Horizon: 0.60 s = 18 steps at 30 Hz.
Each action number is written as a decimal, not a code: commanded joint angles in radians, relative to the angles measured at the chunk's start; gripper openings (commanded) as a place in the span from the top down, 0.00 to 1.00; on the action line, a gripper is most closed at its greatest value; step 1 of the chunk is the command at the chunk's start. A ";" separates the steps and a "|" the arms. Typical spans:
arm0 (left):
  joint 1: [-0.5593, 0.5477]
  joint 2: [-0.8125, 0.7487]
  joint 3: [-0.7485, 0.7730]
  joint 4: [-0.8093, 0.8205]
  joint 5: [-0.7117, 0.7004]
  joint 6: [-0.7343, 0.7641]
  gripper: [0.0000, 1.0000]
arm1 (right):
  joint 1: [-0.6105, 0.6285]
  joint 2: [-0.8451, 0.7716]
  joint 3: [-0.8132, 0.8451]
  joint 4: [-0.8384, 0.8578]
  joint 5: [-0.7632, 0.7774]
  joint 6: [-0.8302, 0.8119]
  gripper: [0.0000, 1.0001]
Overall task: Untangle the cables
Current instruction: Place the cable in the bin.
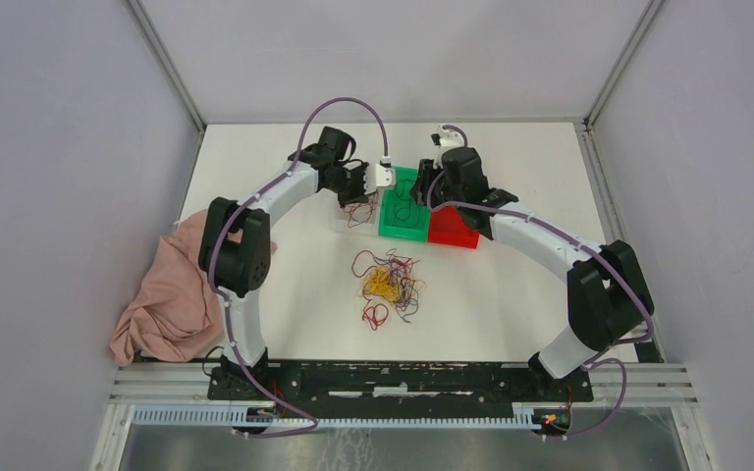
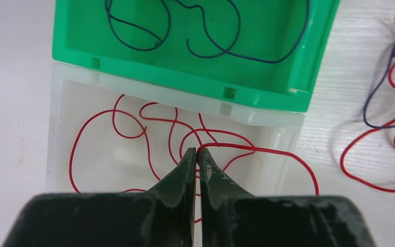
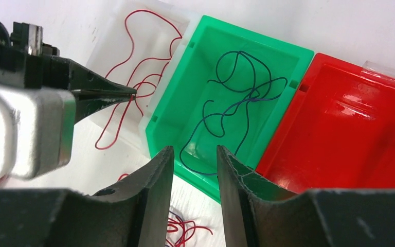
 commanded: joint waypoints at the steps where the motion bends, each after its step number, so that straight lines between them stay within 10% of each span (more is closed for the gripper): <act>1: 0.020 0.006 -0.023 0.216 -0.008 -0.155 0.94 | -0.008 -0.048 -0.016 0.074 -0.014 0.019 0.58; 10: 0.013 -0.010 -0.184 0.605 -0.180 -0.241 0.95 | -0.009 -0.036 -0.023 0.097 -0.026 0.039 0.62; 18: 0.006 0.005 -0.222 0.640 -0.230 -0.243 0.92 | -0.009 -0.033 -0.020 0.096 -0.038 0.043 0.64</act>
